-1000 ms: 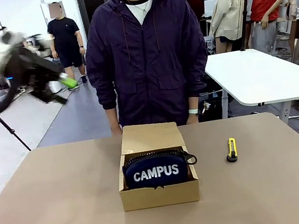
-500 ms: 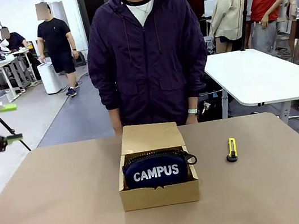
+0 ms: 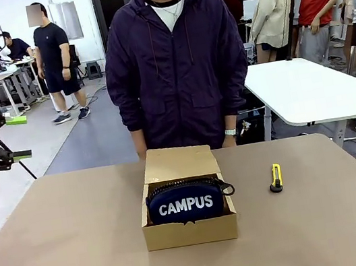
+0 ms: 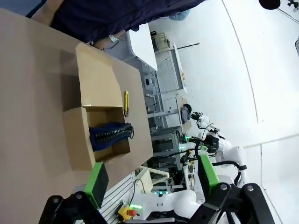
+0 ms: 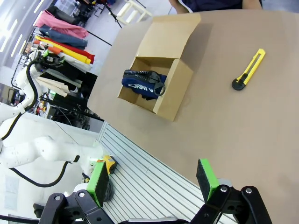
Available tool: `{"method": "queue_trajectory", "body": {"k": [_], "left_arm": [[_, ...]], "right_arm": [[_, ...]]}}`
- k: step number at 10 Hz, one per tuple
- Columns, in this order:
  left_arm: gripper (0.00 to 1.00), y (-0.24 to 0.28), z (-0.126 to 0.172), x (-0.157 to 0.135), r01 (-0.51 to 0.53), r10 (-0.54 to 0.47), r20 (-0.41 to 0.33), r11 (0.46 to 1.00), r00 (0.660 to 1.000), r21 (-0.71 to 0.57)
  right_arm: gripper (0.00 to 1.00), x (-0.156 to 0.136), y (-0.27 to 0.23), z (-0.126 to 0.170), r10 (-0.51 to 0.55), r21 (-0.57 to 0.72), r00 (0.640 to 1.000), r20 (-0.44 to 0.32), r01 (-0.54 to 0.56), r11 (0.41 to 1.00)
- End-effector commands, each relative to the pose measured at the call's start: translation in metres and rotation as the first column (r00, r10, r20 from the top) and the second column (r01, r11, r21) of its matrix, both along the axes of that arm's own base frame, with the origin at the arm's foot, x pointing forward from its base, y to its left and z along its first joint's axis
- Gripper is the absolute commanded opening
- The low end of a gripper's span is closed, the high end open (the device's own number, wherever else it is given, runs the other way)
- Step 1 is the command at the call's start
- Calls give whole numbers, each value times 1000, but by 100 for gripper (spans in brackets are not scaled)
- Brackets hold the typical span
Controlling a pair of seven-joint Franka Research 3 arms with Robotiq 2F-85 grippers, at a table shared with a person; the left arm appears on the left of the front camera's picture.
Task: Pack the items into the box.
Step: Pick up the item indicated by the person and place it inside the Mailer Box.
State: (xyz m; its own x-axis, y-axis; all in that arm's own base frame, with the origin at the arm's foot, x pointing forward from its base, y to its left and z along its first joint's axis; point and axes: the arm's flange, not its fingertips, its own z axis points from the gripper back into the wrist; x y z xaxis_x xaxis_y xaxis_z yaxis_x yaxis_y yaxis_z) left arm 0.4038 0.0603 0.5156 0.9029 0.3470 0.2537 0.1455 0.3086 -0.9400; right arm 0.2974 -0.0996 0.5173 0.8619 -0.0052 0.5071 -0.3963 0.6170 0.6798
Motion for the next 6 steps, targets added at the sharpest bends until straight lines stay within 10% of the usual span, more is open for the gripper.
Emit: {"method": "queue_trajectory", "body": {"k": [1,6], "left_arm": [[100,6,-1,-1,6,-6,-18,1000,1000,0],[100,6,-1,-1,6,-6,-18,1000,1000,0]], "right_arm": [[100,0,-1,1,13,-5,1000,1,-13,1000],[100,0,-1,1,13,-5,1000,1,-13,1000]]}}
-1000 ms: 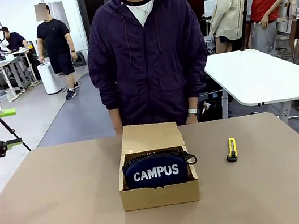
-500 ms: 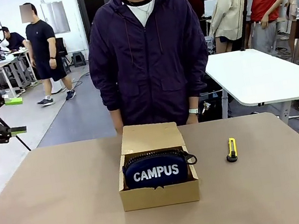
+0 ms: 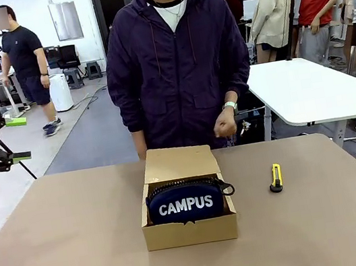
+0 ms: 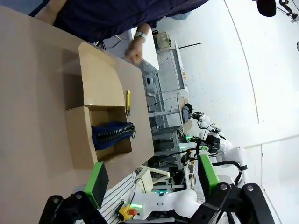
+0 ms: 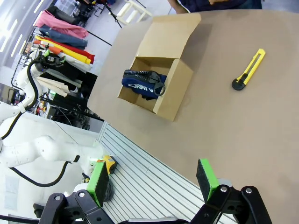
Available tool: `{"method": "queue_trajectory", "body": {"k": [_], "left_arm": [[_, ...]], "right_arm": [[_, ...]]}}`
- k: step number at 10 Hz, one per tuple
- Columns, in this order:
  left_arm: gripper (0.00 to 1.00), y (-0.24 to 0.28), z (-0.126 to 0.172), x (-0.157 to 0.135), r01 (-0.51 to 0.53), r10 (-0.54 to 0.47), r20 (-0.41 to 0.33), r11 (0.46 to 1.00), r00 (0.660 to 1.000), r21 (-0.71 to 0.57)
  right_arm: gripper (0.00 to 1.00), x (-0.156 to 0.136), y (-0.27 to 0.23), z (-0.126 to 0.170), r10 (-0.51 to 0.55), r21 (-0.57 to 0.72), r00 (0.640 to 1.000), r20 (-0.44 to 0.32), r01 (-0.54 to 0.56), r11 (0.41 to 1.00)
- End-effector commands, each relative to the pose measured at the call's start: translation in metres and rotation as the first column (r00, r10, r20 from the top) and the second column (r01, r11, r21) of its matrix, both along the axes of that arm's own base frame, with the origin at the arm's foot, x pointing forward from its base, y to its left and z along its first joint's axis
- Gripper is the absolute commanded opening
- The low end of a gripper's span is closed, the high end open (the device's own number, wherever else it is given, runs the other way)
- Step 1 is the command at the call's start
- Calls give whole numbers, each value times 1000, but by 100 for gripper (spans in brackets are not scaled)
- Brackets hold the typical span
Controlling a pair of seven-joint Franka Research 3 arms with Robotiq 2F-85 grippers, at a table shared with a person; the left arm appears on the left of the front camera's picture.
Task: Pack the items into the box.
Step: Pick up the item indicated by the person and place it inside the Mailer Box.
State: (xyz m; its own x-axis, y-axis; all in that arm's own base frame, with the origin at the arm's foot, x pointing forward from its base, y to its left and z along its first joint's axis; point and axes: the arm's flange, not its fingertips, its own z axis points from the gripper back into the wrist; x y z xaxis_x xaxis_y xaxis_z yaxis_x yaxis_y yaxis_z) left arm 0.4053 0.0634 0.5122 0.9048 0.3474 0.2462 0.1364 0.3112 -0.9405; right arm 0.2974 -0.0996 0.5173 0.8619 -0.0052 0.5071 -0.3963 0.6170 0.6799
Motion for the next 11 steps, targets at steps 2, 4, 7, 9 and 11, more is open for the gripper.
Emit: {"method": "queue_trajectory", "body": {"k": [2,4,7,9,11], "left_arm": [[100,3,2,-3,7,-7,-9,1000,1000,-2],[100,3,2,-3,7,-7,-9,1000,1000,-2],[100,3,2,-3,7,-7,-9,1000,1000,-2],[100,3,2,-3,7,-7,-9,1000,1000,-2],[100,3,2,-3,7,-7,-9,1000,1000,-2]], "right_arm": [[100,0,-1,1,13,-5,1000,1,-13,1000],[100,9,7,1,29,-69,998,-54,-33,997],[100,5,9,-5,40,-49,998,-38,-42,998],[100,5,9,-5,40,-49,998,-38,-42,998],[100,10,9,-6,61,-54,997,-53,-64,996]]}}
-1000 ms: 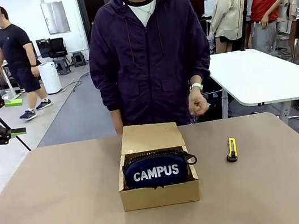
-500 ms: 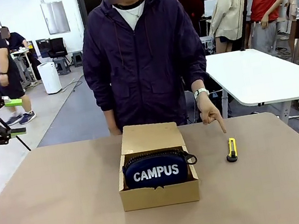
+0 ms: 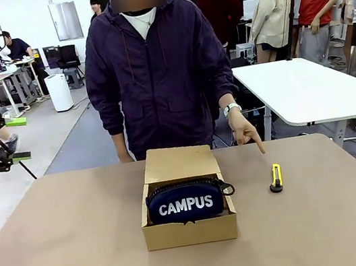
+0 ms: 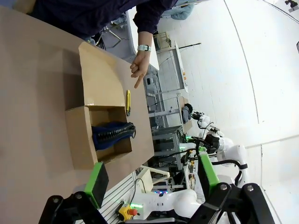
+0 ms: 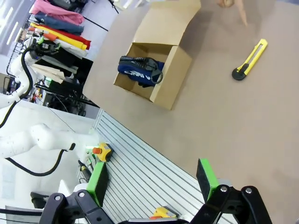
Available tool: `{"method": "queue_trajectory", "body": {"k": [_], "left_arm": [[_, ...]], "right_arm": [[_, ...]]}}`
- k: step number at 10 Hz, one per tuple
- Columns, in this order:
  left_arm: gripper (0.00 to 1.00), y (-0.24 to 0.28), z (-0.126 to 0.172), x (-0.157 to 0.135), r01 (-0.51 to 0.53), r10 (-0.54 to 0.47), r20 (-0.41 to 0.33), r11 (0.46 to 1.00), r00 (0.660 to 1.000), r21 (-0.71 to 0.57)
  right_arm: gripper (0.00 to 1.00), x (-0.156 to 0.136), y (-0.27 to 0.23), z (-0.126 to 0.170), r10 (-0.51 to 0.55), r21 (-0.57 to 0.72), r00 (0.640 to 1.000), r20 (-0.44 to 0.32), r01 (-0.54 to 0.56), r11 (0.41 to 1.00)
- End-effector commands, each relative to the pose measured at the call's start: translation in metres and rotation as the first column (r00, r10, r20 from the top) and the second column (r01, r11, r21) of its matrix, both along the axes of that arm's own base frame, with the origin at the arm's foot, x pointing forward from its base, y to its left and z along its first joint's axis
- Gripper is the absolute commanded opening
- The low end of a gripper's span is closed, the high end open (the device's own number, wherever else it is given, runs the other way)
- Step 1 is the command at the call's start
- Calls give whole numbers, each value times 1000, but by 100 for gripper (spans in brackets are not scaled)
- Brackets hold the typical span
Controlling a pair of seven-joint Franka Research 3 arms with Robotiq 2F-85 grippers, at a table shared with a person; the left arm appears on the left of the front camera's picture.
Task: Pack the items into the box.
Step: Pick up the item indicated by the person and place it inside the Mailer Box.
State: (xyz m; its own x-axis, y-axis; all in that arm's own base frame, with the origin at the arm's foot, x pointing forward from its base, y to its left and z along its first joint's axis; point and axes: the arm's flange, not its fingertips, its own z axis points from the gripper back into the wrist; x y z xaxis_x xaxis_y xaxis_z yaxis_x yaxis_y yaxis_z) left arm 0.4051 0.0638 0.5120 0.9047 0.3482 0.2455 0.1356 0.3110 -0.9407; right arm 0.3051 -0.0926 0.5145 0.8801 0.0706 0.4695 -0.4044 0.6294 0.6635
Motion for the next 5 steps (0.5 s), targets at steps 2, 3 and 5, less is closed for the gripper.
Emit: {"method": "queue_trajectory", "body": {"k": [2,3,5], "left_arm": [[100,3,3,-3,8,-8,-8,1000,1000,-2],[100,3,3,-3,8,-8,-8,1000,1000,-2],[100,3,3,-3,8,-8,-8,1000,1000,-2]], "right_arm": [[100,64,50,-1,96,-275,970,-225,-158,949],[100,105,77,-10,15,-493,947,-322,-181,851],[100,153,114,-35,-21,-647,905,-425,-287,707]]}}
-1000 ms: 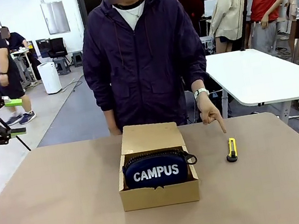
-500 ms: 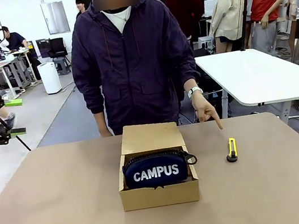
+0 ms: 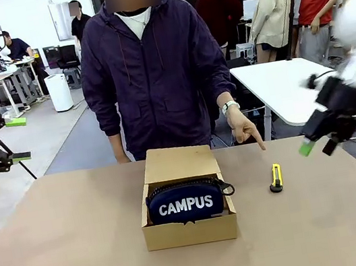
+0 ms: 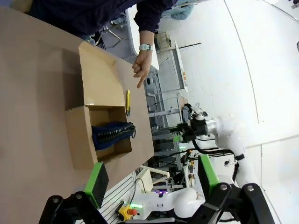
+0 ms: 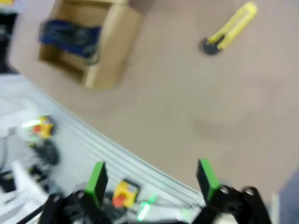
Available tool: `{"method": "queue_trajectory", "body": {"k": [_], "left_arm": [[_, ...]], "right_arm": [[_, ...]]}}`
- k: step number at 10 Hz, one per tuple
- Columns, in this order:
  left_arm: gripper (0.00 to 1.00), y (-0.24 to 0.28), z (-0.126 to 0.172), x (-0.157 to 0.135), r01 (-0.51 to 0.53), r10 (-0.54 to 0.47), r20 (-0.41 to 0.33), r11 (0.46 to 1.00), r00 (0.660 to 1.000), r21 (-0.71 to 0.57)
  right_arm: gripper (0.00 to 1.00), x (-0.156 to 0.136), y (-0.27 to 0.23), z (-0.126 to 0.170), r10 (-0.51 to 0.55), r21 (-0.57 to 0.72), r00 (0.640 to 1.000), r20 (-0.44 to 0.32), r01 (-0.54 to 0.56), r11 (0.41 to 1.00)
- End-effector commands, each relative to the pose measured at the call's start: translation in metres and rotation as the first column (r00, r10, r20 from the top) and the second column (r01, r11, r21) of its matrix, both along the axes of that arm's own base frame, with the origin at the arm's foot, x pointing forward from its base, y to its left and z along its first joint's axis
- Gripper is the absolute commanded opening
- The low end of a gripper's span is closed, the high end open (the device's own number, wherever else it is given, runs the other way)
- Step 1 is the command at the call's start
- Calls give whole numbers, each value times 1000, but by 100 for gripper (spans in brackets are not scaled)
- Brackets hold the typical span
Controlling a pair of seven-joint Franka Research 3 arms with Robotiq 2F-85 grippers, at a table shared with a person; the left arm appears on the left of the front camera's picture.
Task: Pack the items into the box.
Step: Pick up the item indicated by the person and place it inside the Mailer Box.
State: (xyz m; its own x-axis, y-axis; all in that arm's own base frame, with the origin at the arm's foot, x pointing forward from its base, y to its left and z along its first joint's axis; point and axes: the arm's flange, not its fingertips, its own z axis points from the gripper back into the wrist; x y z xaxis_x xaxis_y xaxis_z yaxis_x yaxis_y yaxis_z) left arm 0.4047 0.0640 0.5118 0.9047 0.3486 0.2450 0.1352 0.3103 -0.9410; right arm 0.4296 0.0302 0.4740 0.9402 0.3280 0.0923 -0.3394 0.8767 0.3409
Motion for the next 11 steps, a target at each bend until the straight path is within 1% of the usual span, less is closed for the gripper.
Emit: {"method": "queue_trajectory", "body": {"k": [1,2,3,4,5,6,8,9,10,11], "left_arm": [[100,3,3,-2,8,-8,-8,1000,1000,-1],[100,3,3,-2,8,-8,-8,1000,1000,-1],[100,3,3,-2,8,-8,-8,1000,1000,-1],[100,3,3,-2,8,-8,-8,1000,1000,-1],[100,3,3,-2,8,-8,-8,1000,1000,-1],[100,3,3,-2,8,-8,-8,1000,1000,-1],[100,3,3,-2,8,-8,-8,1000,1000,-1],[100,3,3,-2,8,-8,-8,1000,1000,-1],[100,3,3,-2,8,-8,-8,1000,1000,-1],[100,3,3,-2,8,-8,-8,1000,1000,-1]], "right_arm": [[100,48,3,-10,23,-283,986,-167,-71,956],[100,58,20,-23,54,-281,981,-189,-107,954],[100,70,32,-35,72,-272,981,-182,-121,955],[100,77,32,-40,51,-264,991,-127,-83,961],[100,67,25,-32,43,-156,996,-83,-56,986],[100,71,32,-53,61,-273,984,-166,-106,956],[100,71,32,-53,61,-273,984,-166,-106,956],[100,73,31,-49,54,-249,987,-151,-91,964],[100,103,44,-68,-5,-318,990,-142,-41,947],[100,127,47,-81,-22,-330,991,-132,-23,944]]}}
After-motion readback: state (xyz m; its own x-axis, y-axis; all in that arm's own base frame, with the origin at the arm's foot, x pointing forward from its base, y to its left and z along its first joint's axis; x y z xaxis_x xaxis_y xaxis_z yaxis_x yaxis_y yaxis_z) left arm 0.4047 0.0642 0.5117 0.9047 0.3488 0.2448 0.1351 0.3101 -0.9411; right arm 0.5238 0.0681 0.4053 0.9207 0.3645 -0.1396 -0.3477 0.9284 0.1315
